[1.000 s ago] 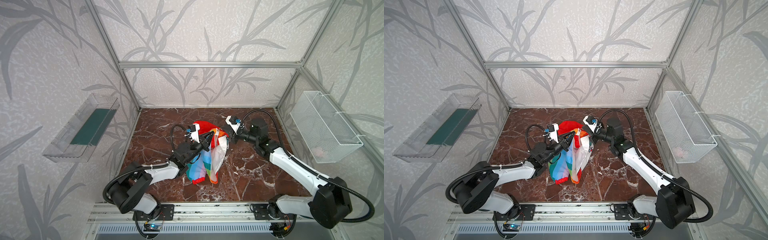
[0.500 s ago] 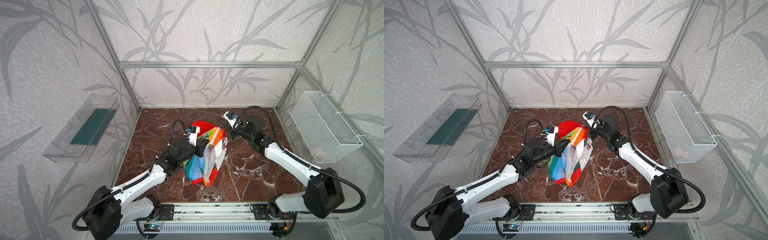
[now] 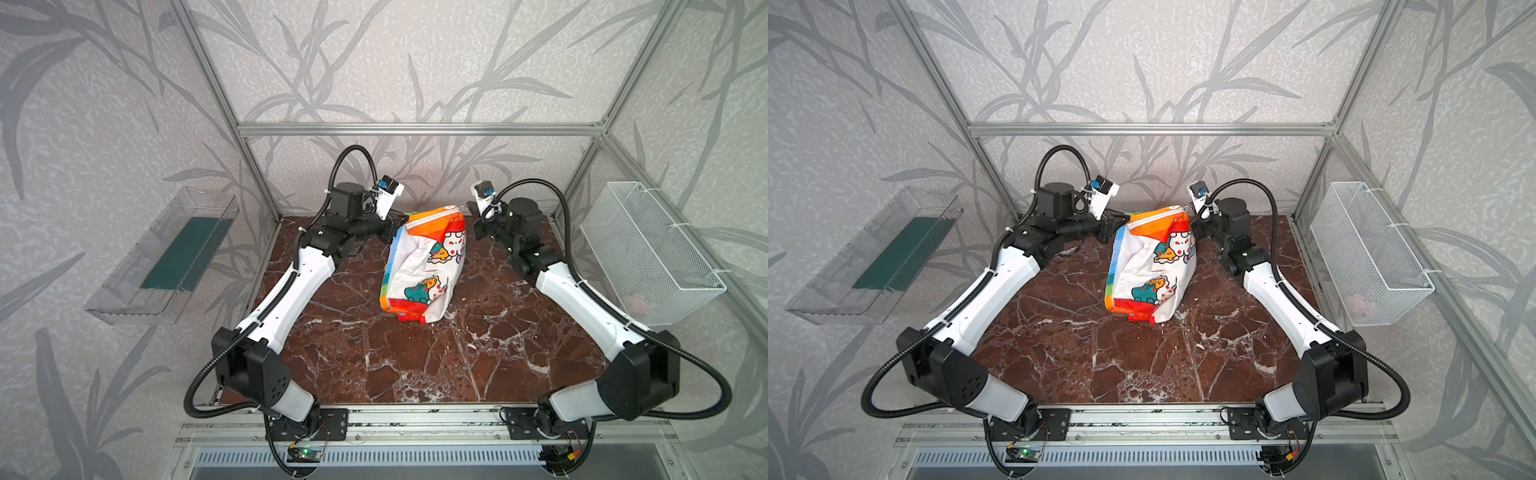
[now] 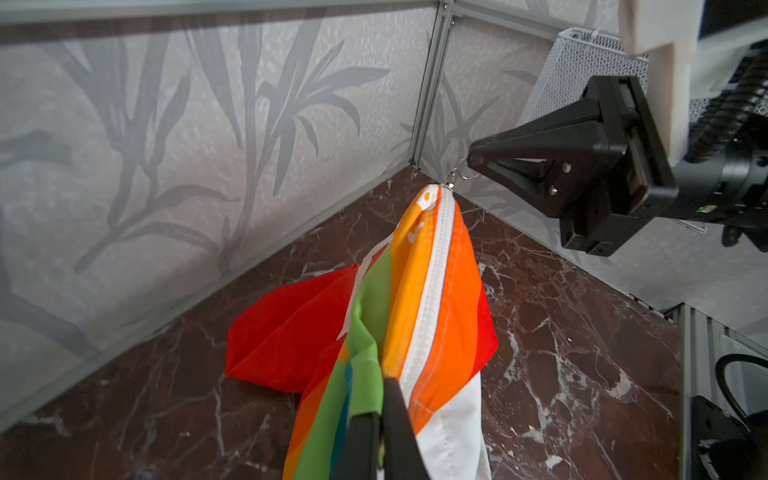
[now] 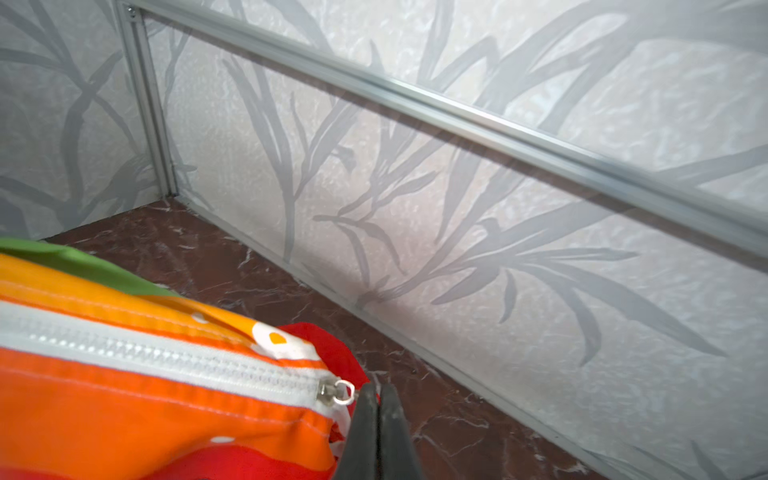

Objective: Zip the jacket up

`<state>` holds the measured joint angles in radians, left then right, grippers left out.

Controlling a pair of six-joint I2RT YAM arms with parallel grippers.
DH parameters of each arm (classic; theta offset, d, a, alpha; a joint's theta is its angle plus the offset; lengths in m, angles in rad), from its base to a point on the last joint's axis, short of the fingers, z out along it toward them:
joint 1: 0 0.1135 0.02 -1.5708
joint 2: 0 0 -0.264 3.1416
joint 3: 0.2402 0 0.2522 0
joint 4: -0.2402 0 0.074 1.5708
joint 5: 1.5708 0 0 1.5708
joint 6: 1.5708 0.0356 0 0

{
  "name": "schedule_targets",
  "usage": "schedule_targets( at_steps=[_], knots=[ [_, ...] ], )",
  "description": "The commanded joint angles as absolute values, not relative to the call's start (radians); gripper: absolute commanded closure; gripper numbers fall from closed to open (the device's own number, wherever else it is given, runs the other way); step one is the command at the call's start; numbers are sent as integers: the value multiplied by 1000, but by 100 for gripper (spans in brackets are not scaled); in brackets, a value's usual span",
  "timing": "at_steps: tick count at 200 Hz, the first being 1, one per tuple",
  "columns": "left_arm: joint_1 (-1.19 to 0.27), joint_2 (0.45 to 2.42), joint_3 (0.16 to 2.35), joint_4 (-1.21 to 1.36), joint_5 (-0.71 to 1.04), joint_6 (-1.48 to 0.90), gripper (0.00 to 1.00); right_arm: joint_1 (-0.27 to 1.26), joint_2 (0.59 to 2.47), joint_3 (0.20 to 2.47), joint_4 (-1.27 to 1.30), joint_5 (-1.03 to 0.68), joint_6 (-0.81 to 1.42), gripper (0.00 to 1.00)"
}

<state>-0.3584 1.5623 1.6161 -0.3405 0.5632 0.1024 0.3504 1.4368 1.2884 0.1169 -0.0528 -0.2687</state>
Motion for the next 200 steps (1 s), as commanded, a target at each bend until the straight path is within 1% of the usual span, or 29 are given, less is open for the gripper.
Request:
schedule_targets(
  at_steps=[1,21,43,66,88,102,131,162,200],
  knots=[
    [-322,1523,1654,-383,562,189,100,329,1297,1316,107,48,-350,100],
    [-307,1467,1543,-338,582,169,100,335,1196,1269,1,22,-327,100],
    [-305,1408,1360,-312,568,142,100,365,1108,1136,-51,-56,-198,100],
    [-307,1341,1164,-287,552,117,100,427,1083,992,-102,-64,-93,100],
    [-307,1306,1028,-320,484,145,100,451,1088,849,-85,-61,88,100],
    [-307,1306,979,-359,425,179,100,451,1096,771,-66,-23,191,100],
    [-307,1326,921,-405,323,237,100,451,1100,694,-74,105,310,100],
    [-305,1346,909,-409,252,224,100,451,1115,705,-198,264,390,100],
    [-305,1354,917,-404,226,237,100,450,1115,712,-292,415,491,100]
  ],
)
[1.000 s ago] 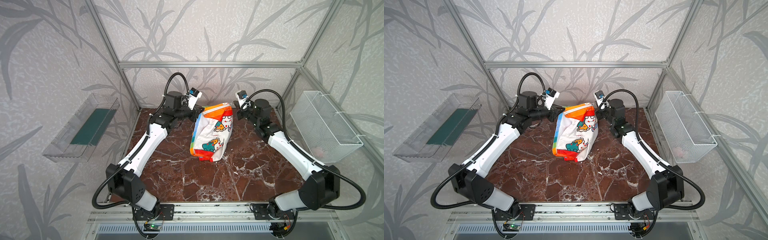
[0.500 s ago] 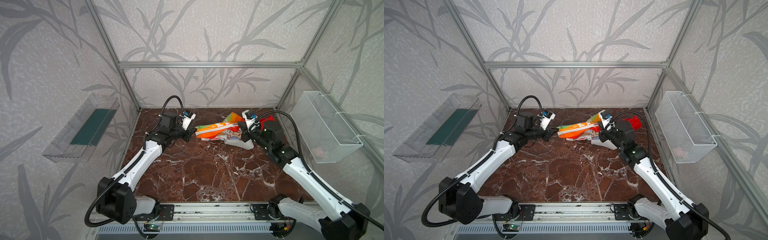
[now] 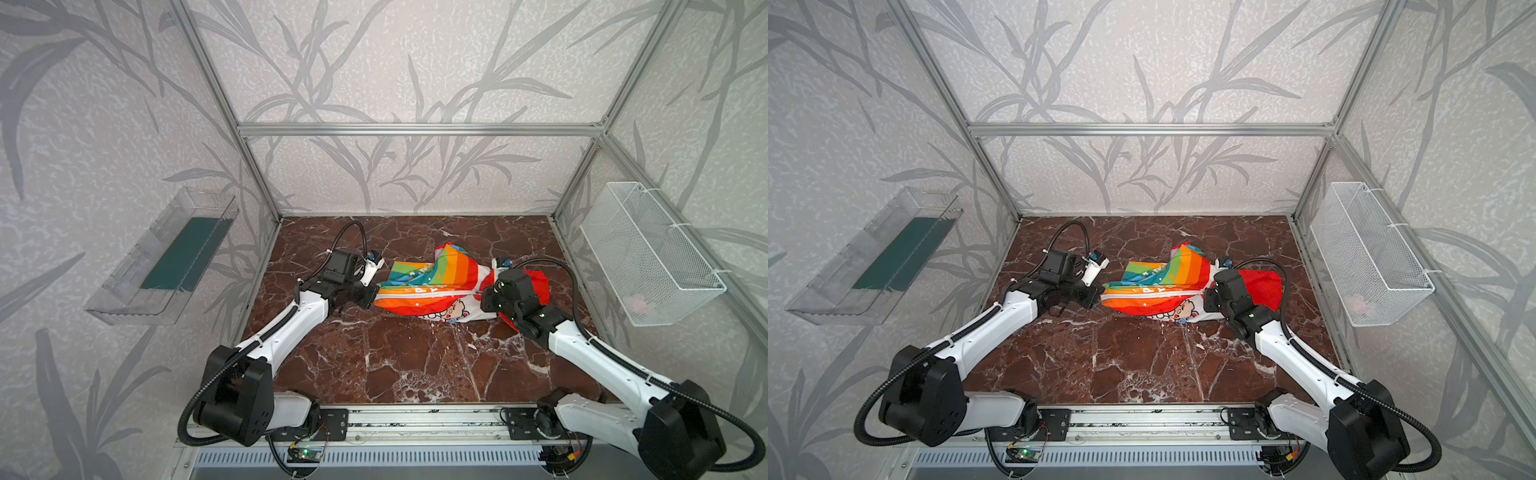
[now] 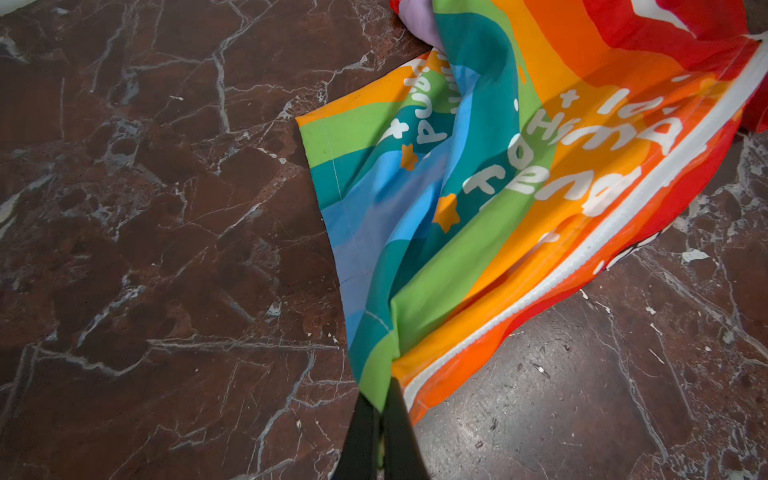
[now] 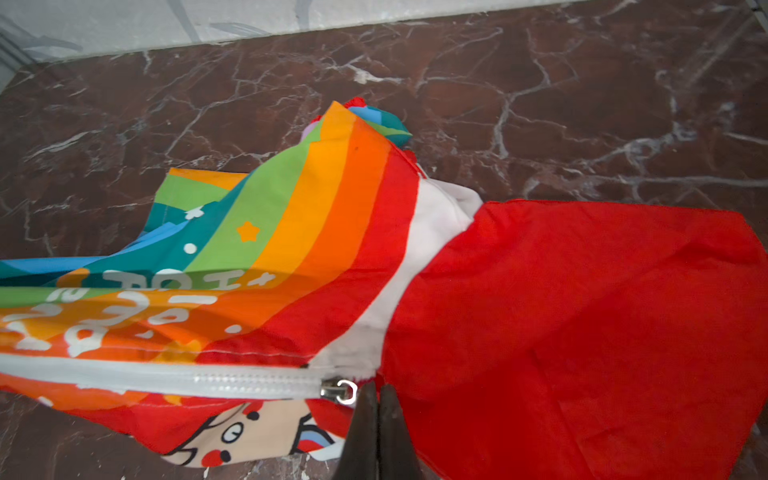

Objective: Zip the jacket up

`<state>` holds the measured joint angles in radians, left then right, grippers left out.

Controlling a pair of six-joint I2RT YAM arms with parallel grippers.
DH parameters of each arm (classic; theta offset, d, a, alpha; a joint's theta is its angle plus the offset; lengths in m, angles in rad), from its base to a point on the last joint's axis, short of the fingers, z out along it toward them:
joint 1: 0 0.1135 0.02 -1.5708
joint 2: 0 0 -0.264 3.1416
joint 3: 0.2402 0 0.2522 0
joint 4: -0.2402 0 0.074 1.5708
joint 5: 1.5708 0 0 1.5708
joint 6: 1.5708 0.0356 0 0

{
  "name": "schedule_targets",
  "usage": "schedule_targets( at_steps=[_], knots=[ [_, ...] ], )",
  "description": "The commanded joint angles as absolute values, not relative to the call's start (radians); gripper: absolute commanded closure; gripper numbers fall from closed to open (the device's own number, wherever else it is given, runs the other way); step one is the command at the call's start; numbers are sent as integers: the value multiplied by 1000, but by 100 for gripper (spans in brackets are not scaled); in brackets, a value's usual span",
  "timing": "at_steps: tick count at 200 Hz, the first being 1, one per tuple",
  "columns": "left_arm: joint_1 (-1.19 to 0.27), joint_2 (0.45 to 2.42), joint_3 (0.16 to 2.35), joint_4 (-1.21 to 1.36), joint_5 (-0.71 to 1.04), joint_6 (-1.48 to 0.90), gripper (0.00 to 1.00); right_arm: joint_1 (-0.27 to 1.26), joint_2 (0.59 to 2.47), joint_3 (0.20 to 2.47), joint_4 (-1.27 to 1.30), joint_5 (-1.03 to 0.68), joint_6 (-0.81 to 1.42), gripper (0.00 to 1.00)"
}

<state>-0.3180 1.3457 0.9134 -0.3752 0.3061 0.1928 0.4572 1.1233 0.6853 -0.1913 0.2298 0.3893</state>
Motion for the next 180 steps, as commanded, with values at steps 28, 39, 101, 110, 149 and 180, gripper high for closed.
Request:
schedule_targets(
  at_steps=[28,39,101,110,149,180],
  knots=[
    [-305,1340,922,-391,246,226,93,448,1104,707,-289,460,531,75],
    [-305,1328,918,-368,259,210,45,449,1089,699,-262,455,504,9],
    [-300,1162,667,212,-79,65,1,445,958,523,98,620,252,1],
    [-293,1160,635,289,-143,64,1,438,955,487,187,605,180,1],
    [-209,1226,568,476,-430,3,1,349,1081,452,354,586,84,1],
    [-147,1264,508,624,-405,-20,1,320,1249,422,600,594,-50,1]
  ],
)
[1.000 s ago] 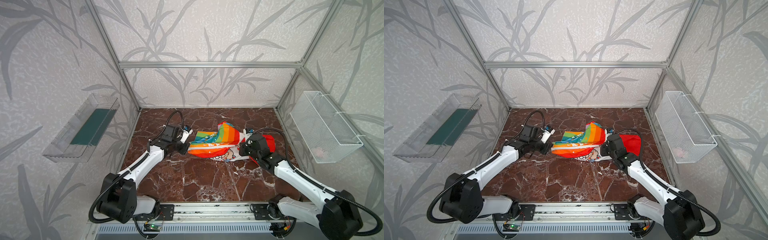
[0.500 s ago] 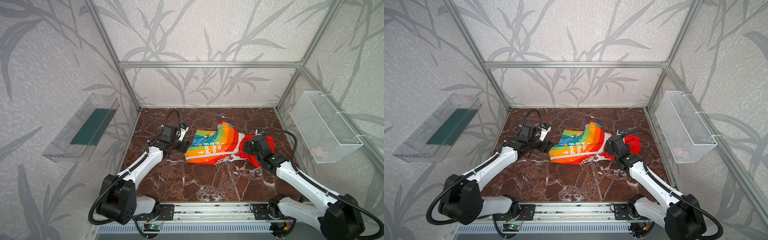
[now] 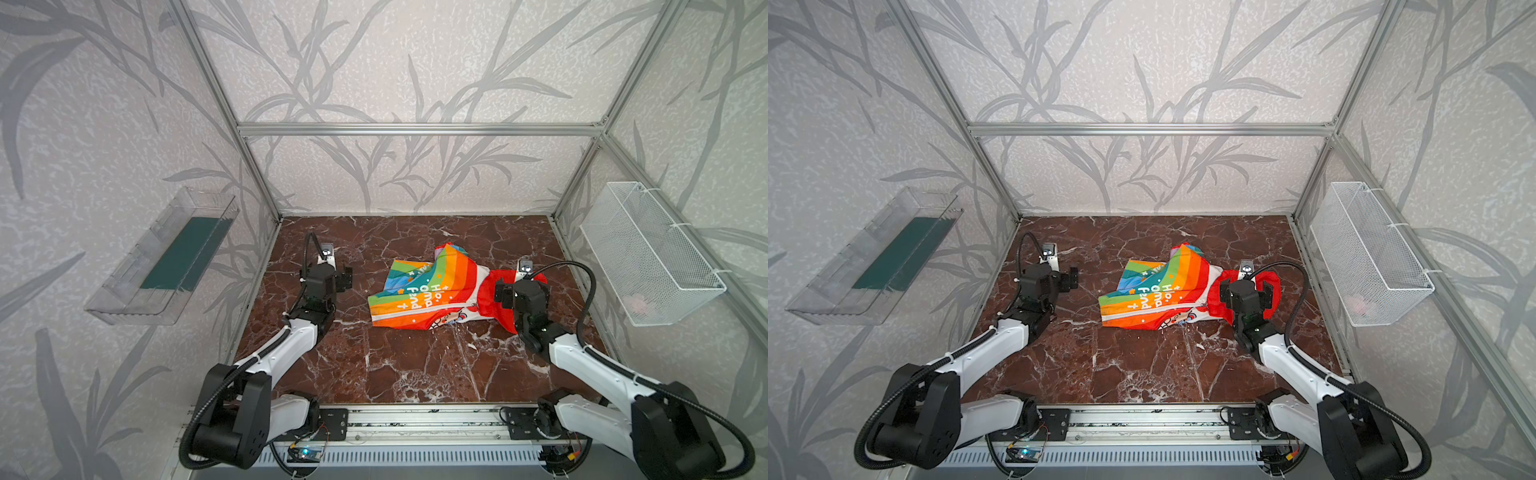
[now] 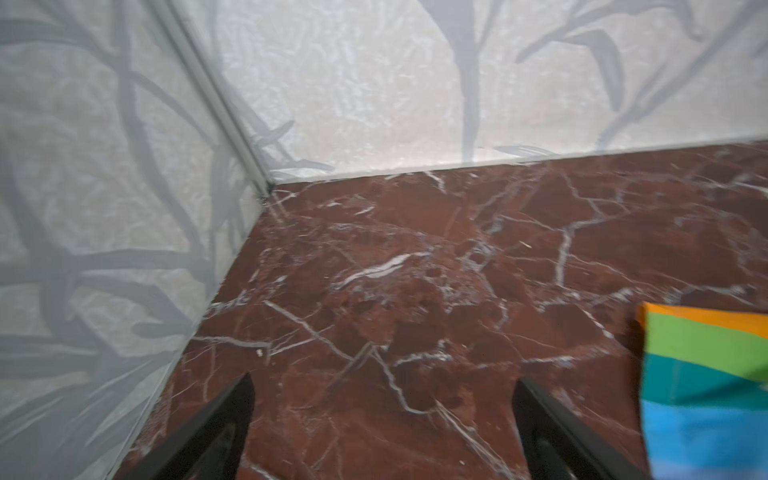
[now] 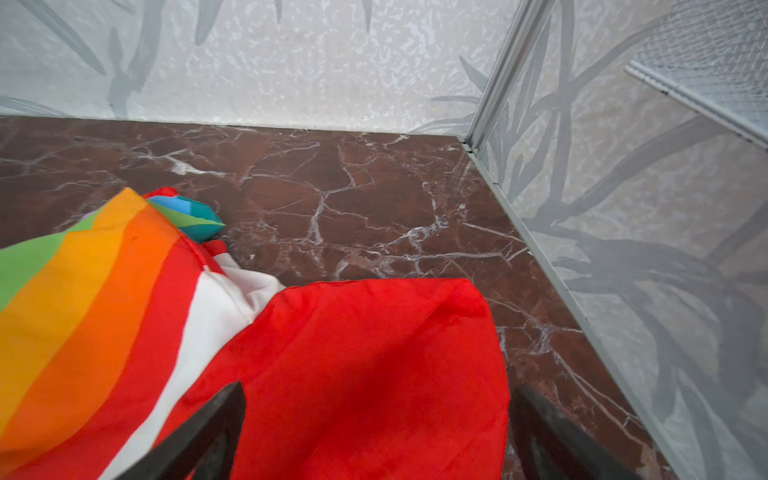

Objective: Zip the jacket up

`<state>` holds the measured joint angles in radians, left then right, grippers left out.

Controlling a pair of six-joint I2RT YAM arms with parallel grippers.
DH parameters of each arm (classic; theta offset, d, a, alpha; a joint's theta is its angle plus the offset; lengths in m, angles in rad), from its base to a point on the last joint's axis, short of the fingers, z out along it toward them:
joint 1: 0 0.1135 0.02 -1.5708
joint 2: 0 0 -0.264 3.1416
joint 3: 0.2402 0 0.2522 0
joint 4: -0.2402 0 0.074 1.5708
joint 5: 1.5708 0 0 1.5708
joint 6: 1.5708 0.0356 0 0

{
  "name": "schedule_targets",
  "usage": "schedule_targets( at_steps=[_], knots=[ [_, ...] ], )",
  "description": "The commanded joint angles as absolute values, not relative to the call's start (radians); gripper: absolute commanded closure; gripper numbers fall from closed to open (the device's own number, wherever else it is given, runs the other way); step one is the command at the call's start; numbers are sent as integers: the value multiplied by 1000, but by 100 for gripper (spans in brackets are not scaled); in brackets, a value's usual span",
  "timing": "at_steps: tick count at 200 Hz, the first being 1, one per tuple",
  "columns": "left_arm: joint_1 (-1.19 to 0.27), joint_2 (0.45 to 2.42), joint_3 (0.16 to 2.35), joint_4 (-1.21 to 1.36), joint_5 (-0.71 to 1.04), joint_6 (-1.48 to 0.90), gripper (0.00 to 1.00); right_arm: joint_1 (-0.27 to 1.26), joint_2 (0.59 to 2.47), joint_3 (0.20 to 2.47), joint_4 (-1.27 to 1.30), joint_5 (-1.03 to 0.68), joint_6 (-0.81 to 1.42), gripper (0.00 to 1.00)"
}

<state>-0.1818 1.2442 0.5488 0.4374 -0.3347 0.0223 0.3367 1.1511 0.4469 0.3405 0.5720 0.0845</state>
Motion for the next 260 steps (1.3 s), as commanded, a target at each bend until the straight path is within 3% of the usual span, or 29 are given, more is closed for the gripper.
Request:
schedule_targets(
  at_steps=[1,46,69,120,143,168,187,208,260],
  knots=[
    [-145,1265,507,628,-405,-22,1,319,1256,422,606,593,-53,1],
    [-85,1345,504,705,-386,-51,1,299,1486,436,792,603,-117,1],
    [-60,1373,496,725,-379,-61,1,299,1570,329,1124,567,-176,1],
    [-44,1326,448,620,-295,-27,1,215,1501,310,1001,346,-93,1],
    [-39,1372,400,752,-280,-17,1,204,1632,276,1241,311,-126,1],
    [-36,1495,377,898,-334,-35,1,203,1534,329,984,298,-97,1],
    [-39,1601,324,1112,-283,1,1,192,1573,356,991,291,-91,1],
    [-37,1555,357,962,-228,-1,1,184,1571,364,974,285,-84,1],
    [-14,1572,371,964,-232,-29,1,184,1563,368,953,284,-83,1]
  ],
)
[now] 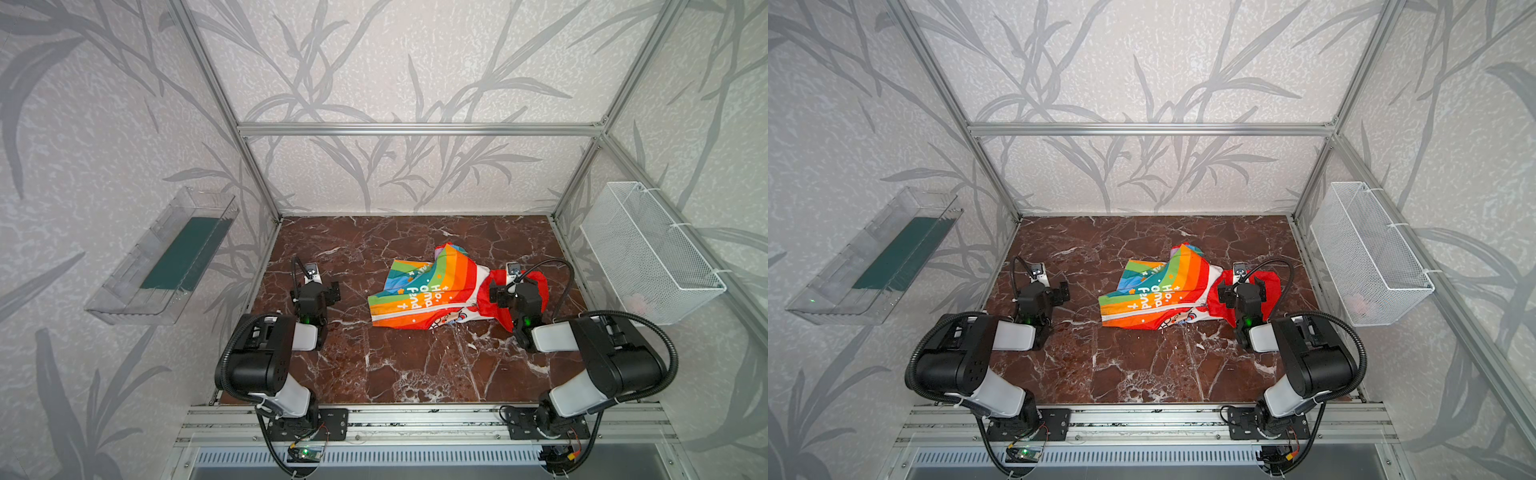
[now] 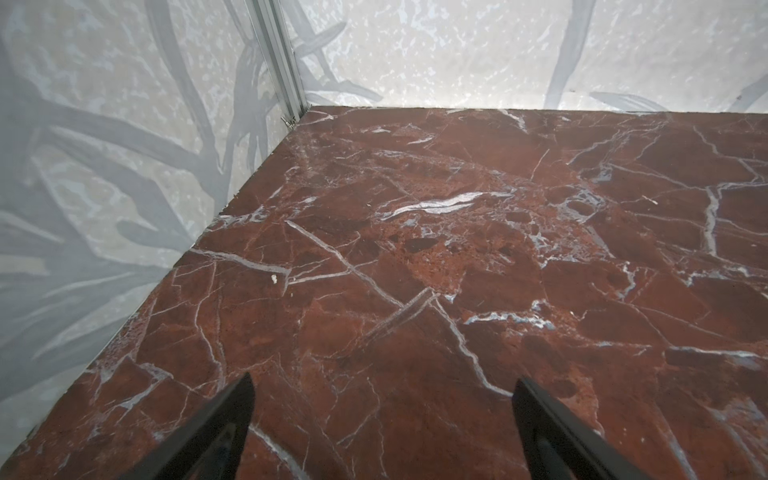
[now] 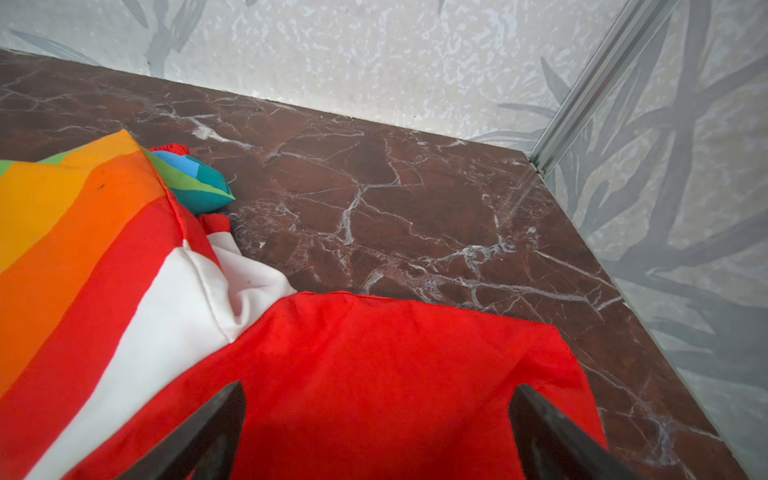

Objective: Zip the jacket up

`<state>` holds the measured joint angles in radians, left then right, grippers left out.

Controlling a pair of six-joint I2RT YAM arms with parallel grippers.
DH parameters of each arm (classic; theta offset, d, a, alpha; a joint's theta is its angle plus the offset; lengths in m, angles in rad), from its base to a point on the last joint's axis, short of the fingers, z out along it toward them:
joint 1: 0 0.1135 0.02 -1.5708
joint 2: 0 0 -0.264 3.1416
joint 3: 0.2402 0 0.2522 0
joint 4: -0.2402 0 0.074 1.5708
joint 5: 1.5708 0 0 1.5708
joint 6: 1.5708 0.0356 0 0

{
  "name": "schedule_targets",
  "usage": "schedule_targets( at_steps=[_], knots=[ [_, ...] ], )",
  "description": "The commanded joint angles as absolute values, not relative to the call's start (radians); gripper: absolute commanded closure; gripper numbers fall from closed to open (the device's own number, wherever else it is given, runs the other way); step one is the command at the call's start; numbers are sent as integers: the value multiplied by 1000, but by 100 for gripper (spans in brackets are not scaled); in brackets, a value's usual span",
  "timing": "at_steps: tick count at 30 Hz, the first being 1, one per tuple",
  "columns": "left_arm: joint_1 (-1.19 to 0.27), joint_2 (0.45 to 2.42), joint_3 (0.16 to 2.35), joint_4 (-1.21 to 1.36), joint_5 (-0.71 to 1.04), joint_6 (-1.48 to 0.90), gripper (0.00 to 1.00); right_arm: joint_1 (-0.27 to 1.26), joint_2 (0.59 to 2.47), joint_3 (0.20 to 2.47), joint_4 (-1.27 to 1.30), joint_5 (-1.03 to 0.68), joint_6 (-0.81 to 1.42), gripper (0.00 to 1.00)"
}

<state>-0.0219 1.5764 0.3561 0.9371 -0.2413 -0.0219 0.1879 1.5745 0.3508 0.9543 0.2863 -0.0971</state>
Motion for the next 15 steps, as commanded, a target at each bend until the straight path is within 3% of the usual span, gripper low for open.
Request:
schedule_targets(
  at_steps=[1,10,15],
  knots=[
    [-14,1572,371,964,-232,-29,1,185,1563,368,952,283,-84,1],
    [-14,1574,372,966,-232,-27,1,183,1564,375,941,279,-82,1],
    [-14,1573,370,969,-234,-26,1,143,1550,391,886,193,-66,1]
  ],
)
